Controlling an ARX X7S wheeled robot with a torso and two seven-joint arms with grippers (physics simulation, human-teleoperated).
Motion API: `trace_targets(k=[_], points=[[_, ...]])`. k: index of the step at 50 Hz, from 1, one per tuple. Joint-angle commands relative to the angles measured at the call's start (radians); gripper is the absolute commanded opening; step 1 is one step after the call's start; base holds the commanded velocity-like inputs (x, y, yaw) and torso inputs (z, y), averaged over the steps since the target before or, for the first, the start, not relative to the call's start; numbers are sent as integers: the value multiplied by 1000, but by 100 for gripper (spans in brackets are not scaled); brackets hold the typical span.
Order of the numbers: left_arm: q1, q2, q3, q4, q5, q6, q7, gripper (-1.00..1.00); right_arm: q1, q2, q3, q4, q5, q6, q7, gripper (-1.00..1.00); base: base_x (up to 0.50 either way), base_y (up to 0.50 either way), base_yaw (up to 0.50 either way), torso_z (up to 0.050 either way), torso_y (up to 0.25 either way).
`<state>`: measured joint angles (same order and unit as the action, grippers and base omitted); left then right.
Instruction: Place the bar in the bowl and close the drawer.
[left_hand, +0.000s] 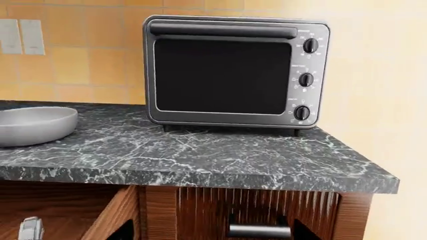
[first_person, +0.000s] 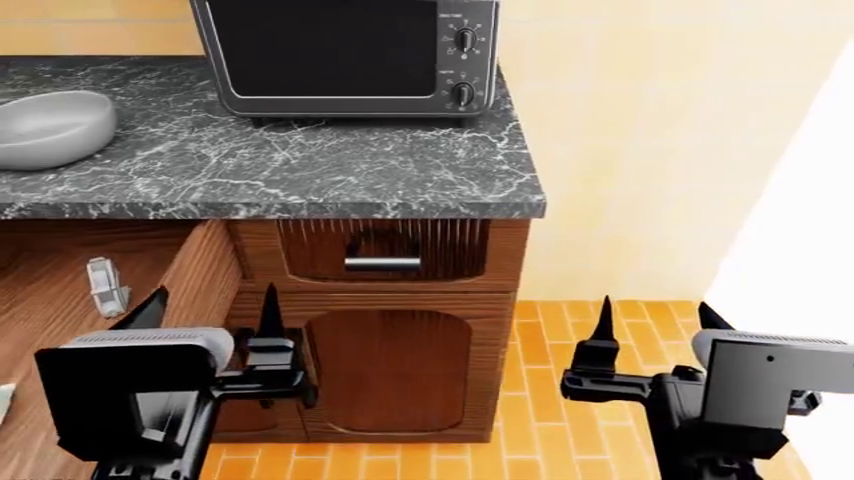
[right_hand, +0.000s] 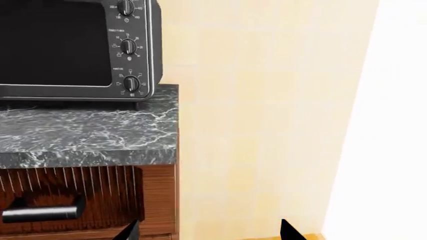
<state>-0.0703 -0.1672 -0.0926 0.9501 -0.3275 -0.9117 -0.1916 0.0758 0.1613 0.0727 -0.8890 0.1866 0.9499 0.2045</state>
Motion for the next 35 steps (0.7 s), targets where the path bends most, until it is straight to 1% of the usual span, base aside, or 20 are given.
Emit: trace_targets(k=[1, 12, 35], points=[[-15, -13, -38, 85, -51, -86, -36, 100, 18, 4, 48, -89, 35, 107, 14, 100, -20, 500, 0, 0, 0], [-13, -34, -44, 82, -93, -82, -64, 100, 3, -15, 99, -104, 69, 83, 12, 100, -104, 500, 0, 0, 0], [-23, -51, -58, 68, -158, -89, -113, 100, -3, 4, 105, -111, 96, 84, 32, 100, -17, 500, 0, 0, 0]])
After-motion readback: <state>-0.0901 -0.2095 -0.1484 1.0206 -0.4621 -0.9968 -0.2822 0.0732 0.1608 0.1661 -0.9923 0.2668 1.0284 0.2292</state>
